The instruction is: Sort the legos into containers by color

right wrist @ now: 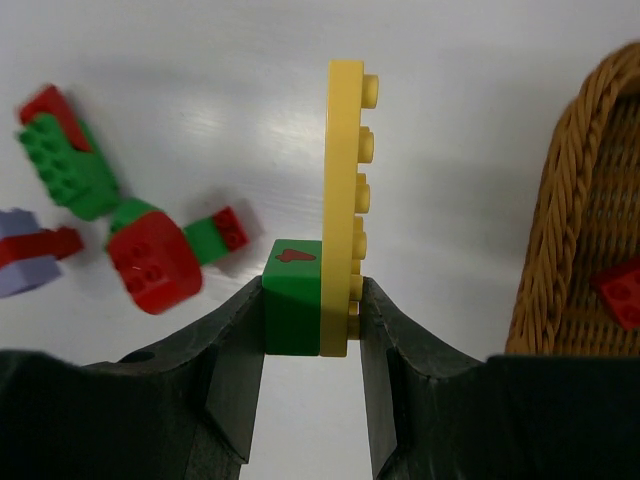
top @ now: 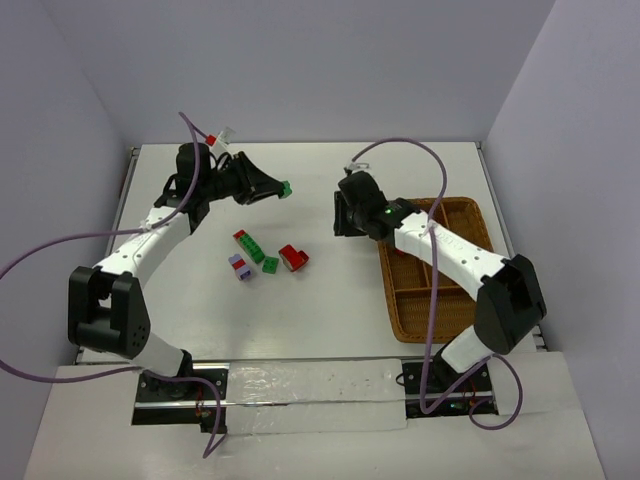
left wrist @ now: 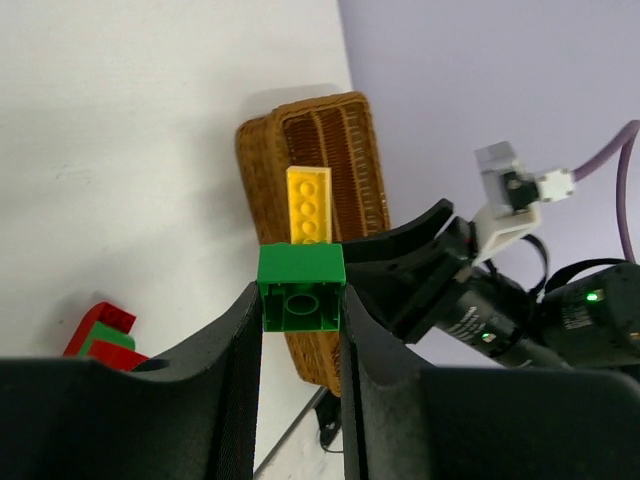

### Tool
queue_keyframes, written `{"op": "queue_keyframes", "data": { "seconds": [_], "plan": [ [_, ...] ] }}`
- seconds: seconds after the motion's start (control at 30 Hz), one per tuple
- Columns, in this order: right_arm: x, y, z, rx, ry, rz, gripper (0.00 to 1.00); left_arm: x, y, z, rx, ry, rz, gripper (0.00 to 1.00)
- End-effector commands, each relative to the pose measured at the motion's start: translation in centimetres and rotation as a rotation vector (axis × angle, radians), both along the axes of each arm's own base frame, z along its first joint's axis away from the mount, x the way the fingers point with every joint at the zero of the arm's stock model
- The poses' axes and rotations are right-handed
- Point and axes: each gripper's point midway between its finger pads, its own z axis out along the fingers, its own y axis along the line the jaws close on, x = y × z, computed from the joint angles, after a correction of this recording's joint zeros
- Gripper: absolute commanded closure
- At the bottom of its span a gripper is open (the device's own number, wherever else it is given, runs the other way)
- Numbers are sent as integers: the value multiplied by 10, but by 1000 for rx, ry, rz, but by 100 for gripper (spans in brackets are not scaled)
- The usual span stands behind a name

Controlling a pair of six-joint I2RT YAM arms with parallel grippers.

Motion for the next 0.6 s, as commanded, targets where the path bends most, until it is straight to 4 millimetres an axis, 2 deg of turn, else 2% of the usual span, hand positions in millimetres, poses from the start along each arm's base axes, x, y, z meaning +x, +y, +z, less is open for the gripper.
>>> {"op": "queue_keyframes", "data": {
  "seconds": [0.0, 0.1, 0.13, 0.2, 0.37, 0.47, 0.53, 0.57],
  "plan": [
    [-11, -17, -47, -118, 94, -19, 99, 3, -4, -6, 76, -2, 9, 100],
    [-17, -14, -69, -127, 138, -4, 96, 3, -8, -9, 97, 4, 10, 100],
    [-17, -13, -70, -128, 141, -3, 96, 4, -8, -10, 100, 7, 11, 100],
    [-17, -14, -73, -139, 140, -14, 96, 4, -11, -12, 119, 8, 7, 100],
    [-14, -18, -64, -130, 105, -20, 95, 3, -24, -26, 204, 35, 3, 100],
    [-16, -19, -71, -152, 130, -11, 95, 11, -30, -48, 277, 94, 26, 100],
    [-20, -22, -76, -154, 139, -16, 95, 12, -28, -73, 355, 170, 41, 100],
    [-21, -23, -75, -149, 136, -19, 95, 16, -27, -79, 375, 180, 51, 100]
  ]
}}
